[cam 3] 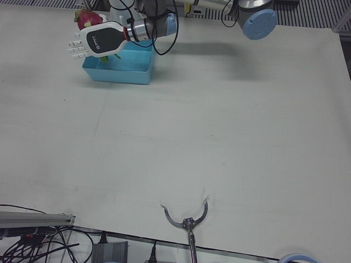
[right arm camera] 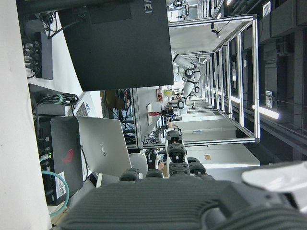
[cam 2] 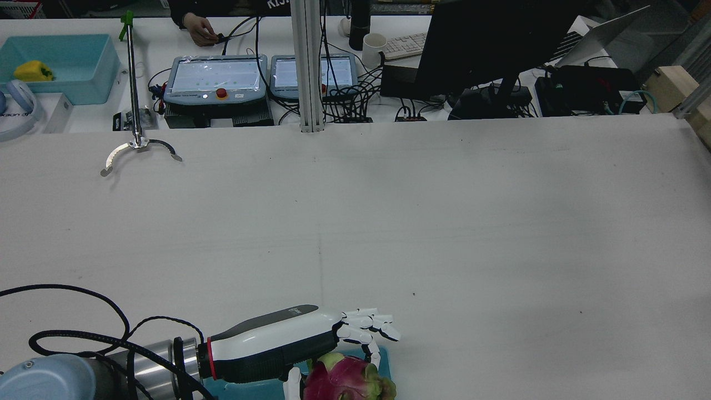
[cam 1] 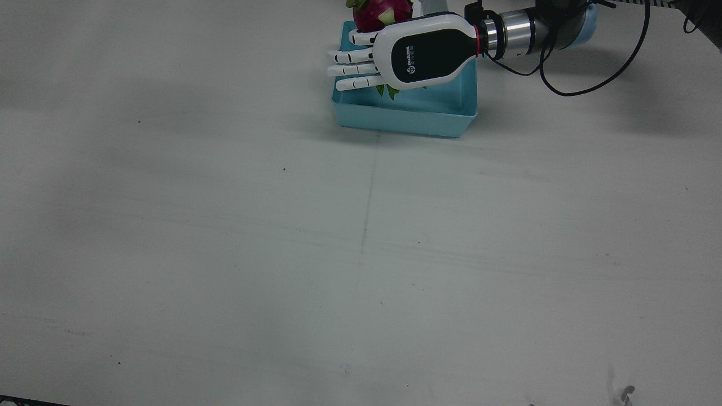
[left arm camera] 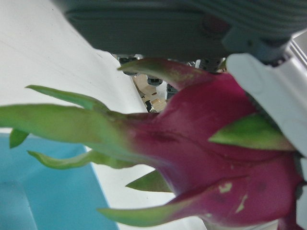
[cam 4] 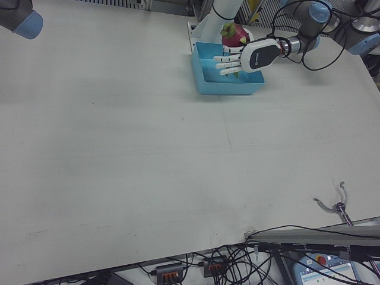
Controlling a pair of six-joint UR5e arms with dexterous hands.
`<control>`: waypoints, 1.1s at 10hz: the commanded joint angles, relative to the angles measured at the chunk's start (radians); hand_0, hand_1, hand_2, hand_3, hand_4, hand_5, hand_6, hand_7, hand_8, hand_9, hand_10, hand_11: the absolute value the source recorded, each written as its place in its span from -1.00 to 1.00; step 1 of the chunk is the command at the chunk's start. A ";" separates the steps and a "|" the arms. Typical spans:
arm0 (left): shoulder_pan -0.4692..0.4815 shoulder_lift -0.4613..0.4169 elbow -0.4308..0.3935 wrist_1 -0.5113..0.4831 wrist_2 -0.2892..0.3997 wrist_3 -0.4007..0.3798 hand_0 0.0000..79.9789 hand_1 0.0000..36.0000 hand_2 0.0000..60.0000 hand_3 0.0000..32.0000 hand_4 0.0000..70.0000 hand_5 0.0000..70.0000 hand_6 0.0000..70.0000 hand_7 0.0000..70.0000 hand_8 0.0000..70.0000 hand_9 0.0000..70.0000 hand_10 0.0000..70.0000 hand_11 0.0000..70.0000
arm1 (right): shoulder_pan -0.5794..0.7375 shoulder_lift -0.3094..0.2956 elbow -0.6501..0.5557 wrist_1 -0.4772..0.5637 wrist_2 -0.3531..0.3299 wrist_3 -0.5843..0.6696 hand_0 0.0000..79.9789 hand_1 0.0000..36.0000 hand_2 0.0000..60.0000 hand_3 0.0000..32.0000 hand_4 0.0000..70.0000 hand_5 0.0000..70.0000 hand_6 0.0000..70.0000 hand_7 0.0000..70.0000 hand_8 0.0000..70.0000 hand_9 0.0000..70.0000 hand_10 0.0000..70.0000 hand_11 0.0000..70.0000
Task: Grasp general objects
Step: 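Carry the dragon fruit toward the light-blue tray with the left hand, then lower the dragon fruit into the tray and open the left hand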
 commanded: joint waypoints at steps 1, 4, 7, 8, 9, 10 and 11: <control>-0.004 0.028 -0.003 -0.001 0.070 0.000 0.00 -0.92 -0.99 -1.00 -0.42 -0.17 -0.87 -0.67 -0.68 -0.97 -0.93 -0.90 | 0.000 0.000 -0.002 0.000 -0.001 -0.001 -1.00 -1.00 -1.00 -1.00 -1.00 -1.00 -1.00 -1.00 -1.00 -1.00 -1.00 -1.00; -0.001 0.050 -0.011 0.005 0.090 0.000 -0.08 -1.00 -1.00 -0.31 -0.72 -0.61 -0.97 -0.74 -0.71 -0.99 -0.93 -0.90 | 0.000 0.000 0.000 0.000 -0.001 -0.001 -1.00 -1.00 -1.00 -1.00 -1.00 -1.00 -1.00 -1.00 -1.00 -1.00 -1.00 -1.00; -0.007 0.048 -0.066 0.048 0.090 0.000 -0.18 -1.00 -1.00 0.16 -0.96 -0.68 -1.00 -0.76 -0.72 -0.99 -0.94 -0.92 | 0.000 0.000 0.000 0.000 0.001 -0.001 -1.00 -1.00 -1.00 -1.00 -1.00 -1.00 -1.00 -1.00 -1.00 -1.00 -1.00 -1.00; -0.009 0.048 -0.075 0.053 0.090 0.000 -0.26 -1.00 -1.00 0.24 -0.98 -0.68 -1.00 -0.75 -0.73 -0.99 -0.95 -0.94 | 0.000 0.000 0.000 0.000 0.001 -0.001 -1.00 -1.00 -1.00 -1.00 -1.00 -1.00 -1.00 -1.00 -1.00 -1.00 -1.00 -1.00; -0.015 0.042 -0.075 0.060 0.090 -0.005 -0.33 -1.00 -1.00 0.27 -0.99 -0.68 -1.00 -0.75 -0.73 -0.99 -0.96 -0.95 | 0.000 0.000 -0.002 0.000 0.001 -0.001 -1.00 -1.00 -1.00 -1.00 -1.00 -1.00 -1.00 -1.00 -1.00 -1.00 -1.00 -1.00; -0.051 0.031 -0.074 0.092 0.090 -0.014 -0.42 -1.00 -1.00 0.45 -1.00 -0.71 -1.00 -0.77 -0.73 -0.99 -0.97 -0.97 | 0.000 0.000 0.000 0.000 -0.001 -0.001 -1.00 -1.00 -1.00 -1.00 -1.00 -1.00 -1.00 -1.00 -1.00 -1.00 -1.00 -1.00; -0.131 0.025 -0.057 0.094 0.090 -0.049 -0.49 -1.00 -1.00 0.56 -1.00 -0.74 -1.00 -0.78 -0.73 -1.00 -0.98 -0.98 | 0.000 0.000 0.000 0.000 -0.001 -0.001 -1.00 -1.00 -1.00 -1.00 -1.00 -1.00 -1.00 -1.00 -1.00 -1.00 -1.00 -1.00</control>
